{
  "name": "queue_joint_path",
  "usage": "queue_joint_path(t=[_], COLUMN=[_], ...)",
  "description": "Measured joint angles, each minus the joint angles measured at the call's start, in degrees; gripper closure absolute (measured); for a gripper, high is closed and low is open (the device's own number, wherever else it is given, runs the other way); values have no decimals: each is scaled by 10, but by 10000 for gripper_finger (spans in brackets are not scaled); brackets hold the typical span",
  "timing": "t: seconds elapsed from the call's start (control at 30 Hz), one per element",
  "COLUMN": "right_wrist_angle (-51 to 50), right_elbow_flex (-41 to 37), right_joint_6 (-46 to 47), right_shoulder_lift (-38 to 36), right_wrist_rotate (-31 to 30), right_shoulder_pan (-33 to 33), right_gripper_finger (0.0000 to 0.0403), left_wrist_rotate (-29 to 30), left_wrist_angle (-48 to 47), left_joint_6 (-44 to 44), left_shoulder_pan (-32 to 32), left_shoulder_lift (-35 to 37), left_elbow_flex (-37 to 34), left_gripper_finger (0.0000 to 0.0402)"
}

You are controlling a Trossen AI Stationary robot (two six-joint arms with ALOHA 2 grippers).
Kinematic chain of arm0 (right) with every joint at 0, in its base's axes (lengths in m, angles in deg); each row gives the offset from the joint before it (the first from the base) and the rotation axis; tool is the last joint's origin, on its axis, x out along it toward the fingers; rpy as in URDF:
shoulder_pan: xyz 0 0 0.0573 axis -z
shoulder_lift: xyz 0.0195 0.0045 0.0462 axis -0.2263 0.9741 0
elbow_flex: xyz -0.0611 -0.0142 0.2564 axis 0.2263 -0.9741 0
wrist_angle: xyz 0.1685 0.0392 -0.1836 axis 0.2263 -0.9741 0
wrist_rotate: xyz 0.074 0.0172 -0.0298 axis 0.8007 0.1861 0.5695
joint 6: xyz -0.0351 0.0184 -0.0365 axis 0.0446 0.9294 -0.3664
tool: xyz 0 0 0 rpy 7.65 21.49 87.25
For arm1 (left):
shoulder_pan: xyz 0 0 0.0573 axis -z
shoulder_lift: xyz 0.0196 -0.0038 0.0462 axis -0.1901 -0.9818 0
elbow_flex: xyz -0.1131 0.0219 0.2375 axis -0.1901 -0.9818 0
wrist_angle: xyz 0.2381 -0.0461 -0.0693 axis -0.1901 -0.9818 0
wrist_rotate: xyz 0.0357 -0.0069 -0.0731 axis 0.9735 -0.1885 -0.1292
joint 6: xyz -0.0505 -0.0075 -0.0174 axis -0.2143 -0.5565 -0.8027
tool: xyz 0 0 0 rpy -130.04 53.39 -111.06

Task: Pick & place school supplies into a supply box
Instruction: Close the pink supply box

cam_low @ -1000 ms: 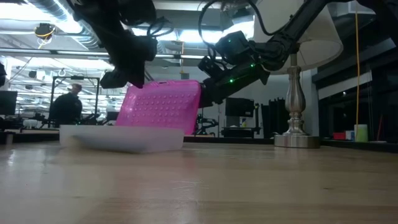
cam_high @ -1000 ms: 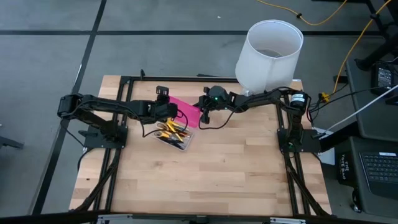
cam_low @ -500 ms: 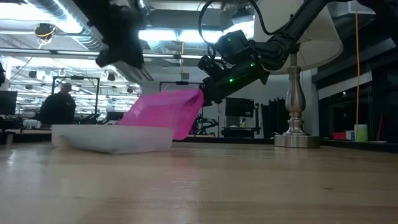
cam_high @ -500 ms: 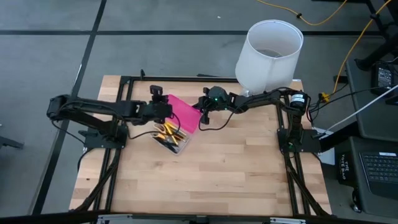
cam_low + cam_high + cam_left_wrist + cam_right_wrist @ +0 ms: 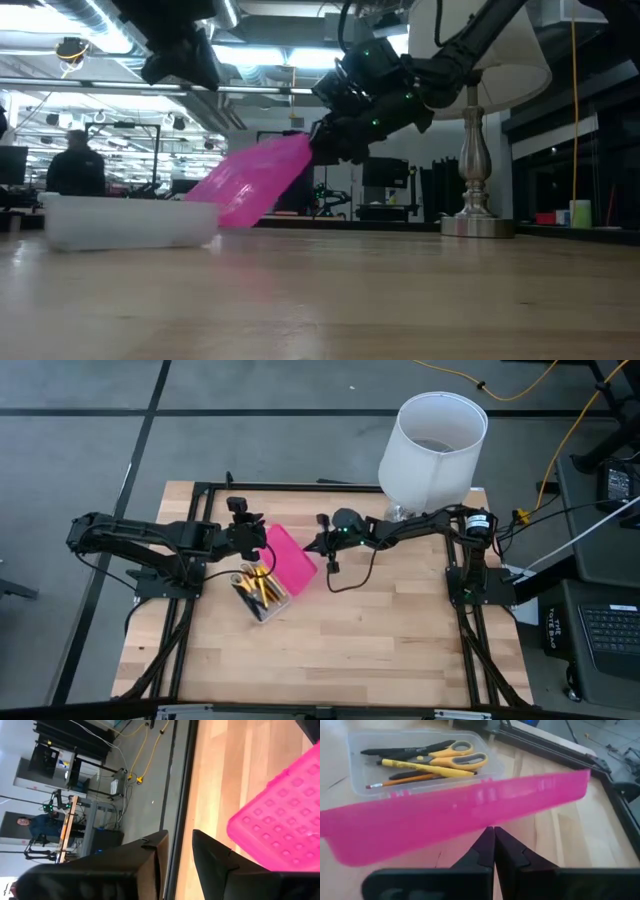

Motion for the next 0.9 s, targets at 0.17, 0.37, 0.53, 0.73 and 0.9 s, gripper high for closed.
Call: queue_joint_path(t=[0.17, 0.37, 0.53, 0.73, 0.9], right_wrist_angle=[-3, -72, -86, -81, -86], right_elbow_flex=[25, 81, 94, 95, 95], right_joint_6=[0, -1, -4, -4, -4], right_shoulder_lift=[1, 1, 1, 0, 0], right_wrist_rotate=[0, 29, 32, 63, 60], right_shoulder_pan=[-11, -21, -24, -26, -27], right_gripper_finger=[393, 393, 393, 393, 393], left_wrist_rotate=[1, 31, 30, 30, 19], left_wrist_angle=[-1, -3, -5, -17, -22], left_joint_6=[0, -4, -5, -20, -29], left_shoulder_pan=[2, 2, 2, 2, 2], left_shoulder_lift=[0, 3, 2, 2, 2], left_elbow_flex=[0, 0, 0, 0, 0], left_gripper_finger=[325, 323, 327, 329, 332])
